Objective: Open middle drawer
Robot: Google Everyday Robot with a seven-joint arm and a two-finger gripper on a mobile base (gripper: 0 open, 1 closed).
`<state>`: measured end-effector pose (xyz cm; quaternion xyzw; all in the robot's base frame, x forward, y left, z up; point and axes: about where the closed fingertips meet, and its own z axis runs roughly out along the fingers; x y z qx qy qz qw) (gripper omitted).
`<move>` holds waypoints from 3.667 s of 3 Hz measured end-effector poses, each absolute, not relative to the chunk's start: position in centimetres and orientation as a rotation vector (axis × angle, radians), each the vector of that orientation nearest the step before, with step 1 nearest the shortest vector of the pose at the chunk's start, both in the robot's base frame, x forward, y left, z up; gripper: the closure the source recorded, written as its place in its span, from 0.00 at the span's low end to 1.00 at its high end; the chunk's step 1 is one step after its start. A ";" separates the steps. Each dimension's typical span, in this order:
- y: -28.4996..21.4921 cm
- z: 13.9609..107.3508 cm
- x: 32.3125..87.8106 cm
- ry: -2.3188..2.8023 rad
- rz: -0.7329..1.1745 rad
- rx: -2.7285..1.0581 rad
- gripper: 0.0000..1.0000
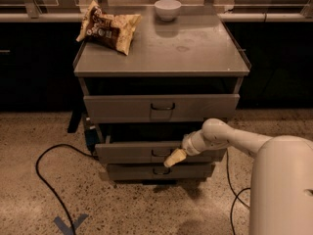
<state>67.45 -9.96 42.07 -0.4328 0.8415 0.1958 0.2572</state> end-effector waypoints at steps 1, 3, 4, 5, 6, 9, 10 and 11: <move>-10.4 42.1 64.9 2.313 0.576 -1.165 0.00; -10.3 41.1 62.6 2.338 0.614 -1.203 0.00; -11.3 41.2 60.0 2.377 0.652 -1.213 0.00; -11.3 41.3 60.0 2.377 0.652 -1.213 0.00; -12.5 41.6 55.6 2.425 0.696 -1.220 0.00; -12.2 41.7 54.9 2.416 0.704 -1.244 0.00; -12.0 41.9 52.6 2.415 0.752 -1.293 0.00; -12.2 42.7 47.8 2.402 0.844 -1.369 0.00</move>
Offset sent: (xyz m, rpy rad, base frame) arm -0.0268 -0.0048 -0.0012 0.0135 0.0441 -0.0014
